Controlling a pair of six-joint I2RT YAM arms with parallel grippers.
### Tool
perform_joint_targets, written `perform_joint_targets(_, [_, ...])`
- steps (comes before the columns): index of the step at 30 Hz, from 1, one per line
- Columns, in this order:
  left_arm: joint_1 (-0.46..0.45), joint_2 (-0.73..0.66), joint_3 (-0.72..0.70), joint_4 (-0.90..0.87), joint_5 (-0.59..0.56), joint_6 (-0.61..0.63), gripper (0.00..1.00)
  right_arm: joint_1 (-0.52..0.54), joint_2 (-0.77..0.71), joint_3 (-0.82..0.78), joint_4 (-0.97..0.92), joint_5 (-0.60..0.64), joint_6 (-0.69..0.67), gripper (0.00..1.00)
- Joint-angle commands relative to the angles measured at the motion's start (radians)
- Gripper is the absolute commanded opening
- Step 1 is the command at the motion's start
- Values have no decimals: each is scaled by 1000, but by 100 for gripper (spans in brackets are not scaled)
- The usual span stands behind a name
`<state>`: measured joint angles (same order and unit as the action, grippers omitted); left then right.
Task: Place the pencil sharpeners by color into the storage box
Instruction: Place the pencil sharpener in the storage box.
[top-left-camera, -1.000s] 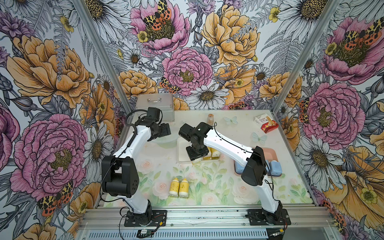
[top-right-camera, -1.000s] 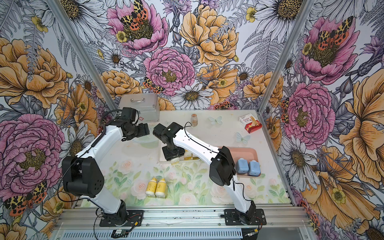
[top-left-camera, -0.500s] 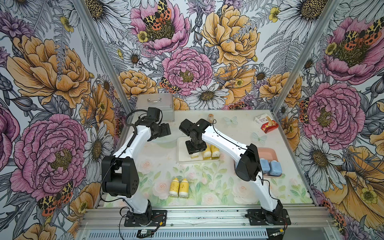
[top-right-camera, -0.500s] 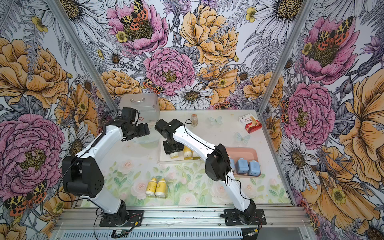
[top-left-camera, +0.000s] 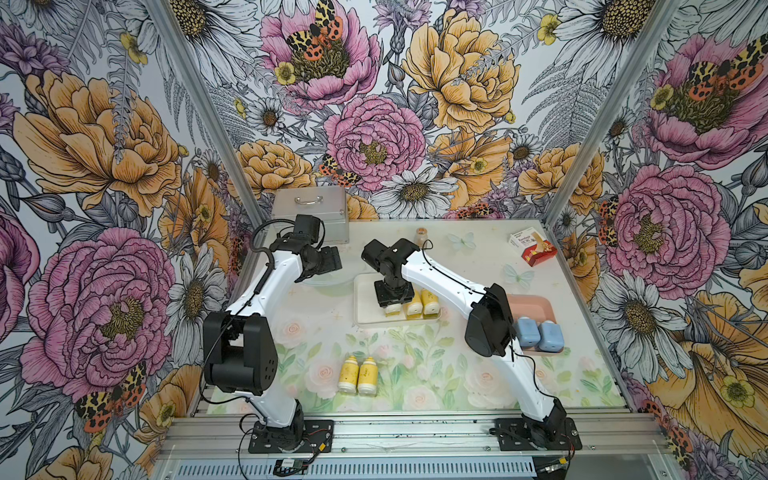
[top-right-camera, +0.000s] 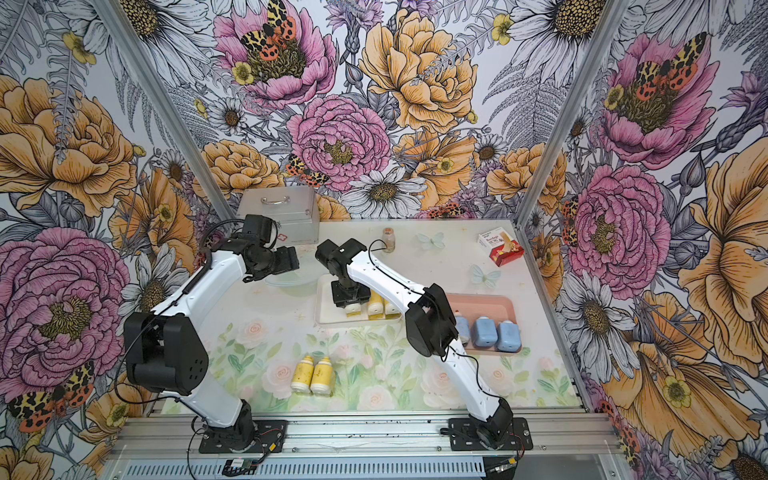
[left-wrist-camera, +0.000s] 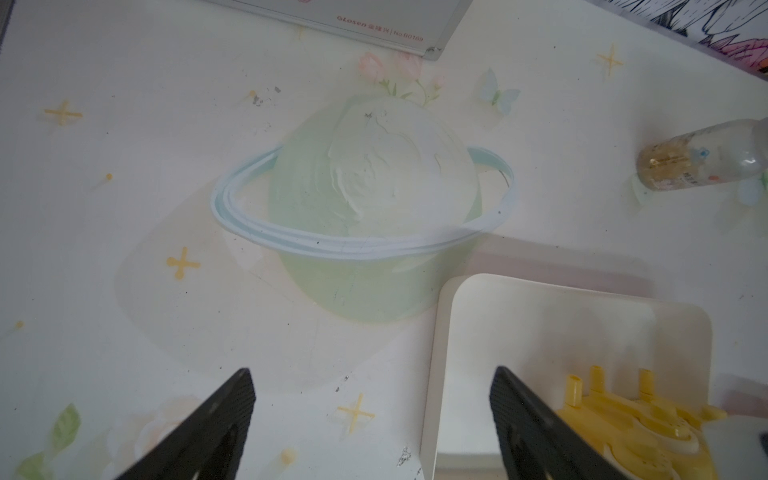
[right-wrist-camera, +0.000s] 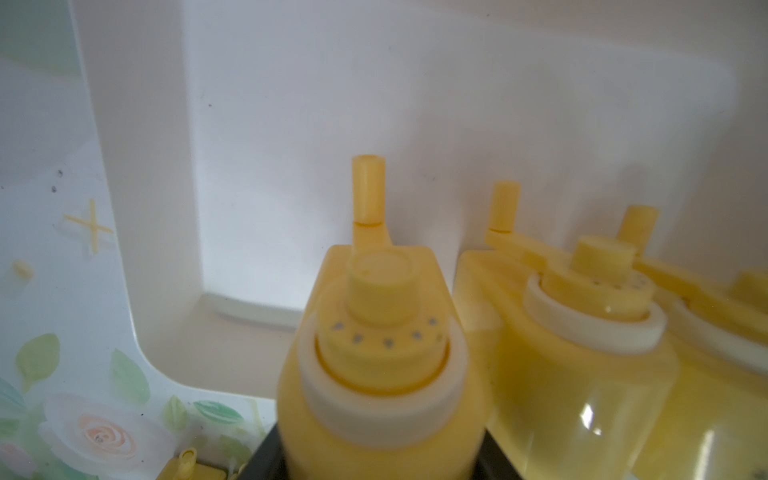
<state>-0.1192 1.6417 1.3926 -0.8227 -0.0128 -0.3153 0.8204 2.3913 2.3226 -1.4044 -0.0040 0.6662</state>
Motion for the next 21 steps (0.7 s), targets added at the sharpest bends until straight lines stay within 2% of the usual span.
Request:
perform_joint_targets(1, [10,-6,-9,17,16,-8,89,-3,12,34,18,19,22,42])
perform_joint_targets(21, [11,-8,-9,19,22,-8,89,-12,16,15,19,50,50,42])
